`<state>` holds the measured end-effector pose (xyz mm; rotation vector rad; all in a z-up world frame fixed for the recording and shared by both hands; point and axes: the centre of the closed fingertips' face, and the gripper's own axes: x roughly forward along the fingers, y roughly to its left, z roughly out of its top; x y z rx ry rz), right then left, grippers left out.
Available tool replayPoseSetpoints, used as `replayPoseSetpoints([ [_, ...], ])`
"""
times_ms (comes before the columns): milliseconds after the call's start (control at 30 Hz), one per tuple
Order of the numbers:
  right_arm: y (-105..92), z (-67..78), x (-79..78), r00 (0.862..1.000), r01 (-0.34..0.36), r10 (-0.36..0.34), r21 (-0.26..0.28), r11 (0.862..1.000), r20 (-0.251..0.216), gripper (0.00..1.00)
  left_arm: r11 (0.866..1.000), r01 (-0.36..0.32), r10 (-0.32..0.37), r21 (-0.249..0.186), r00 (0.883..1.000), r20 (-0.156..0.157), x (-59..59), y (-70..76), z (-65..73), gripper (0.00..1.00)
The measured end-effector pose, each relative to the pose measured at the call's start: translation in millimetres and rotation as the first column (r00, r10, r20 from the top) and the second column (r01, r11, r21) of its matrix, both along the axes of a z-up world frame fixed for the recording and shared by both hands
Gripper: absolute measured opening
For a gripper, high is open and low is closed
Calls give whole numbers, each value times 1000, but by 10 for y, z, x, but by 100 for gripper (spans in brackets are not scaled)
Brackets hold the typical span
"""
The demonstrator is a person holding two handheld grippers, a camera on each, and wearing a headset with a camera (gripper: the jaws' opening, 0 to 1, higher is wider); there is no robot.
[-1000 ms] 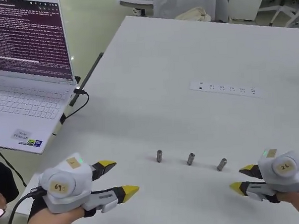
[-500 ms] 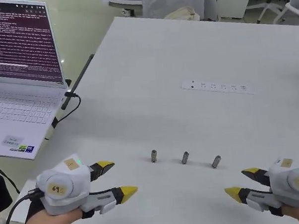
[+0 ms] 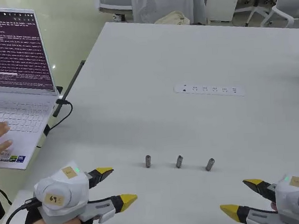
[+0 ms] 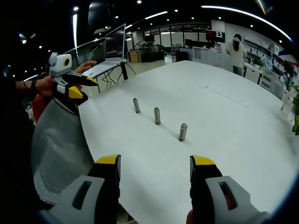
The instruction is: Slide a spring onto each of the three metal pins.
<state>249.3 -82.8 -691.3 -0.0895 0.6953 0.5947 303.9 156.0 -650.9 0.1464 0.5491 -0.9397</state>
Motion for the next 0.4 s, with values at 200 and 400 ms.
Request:
replayPoseSetpoints([
  [200, 33, 10, -35, 1000, 4, -4, 4, 1000, 3, 62, 1000, 5, -5, -8, 1000, -9, -50, -32, -20, 51],
  [400, 62, -34, -86, 1000, -13, 13, -2, 1000, -16, 64, 1000, 2, -2, -9, 1000, -10, -52, -19, -18, 52],
])
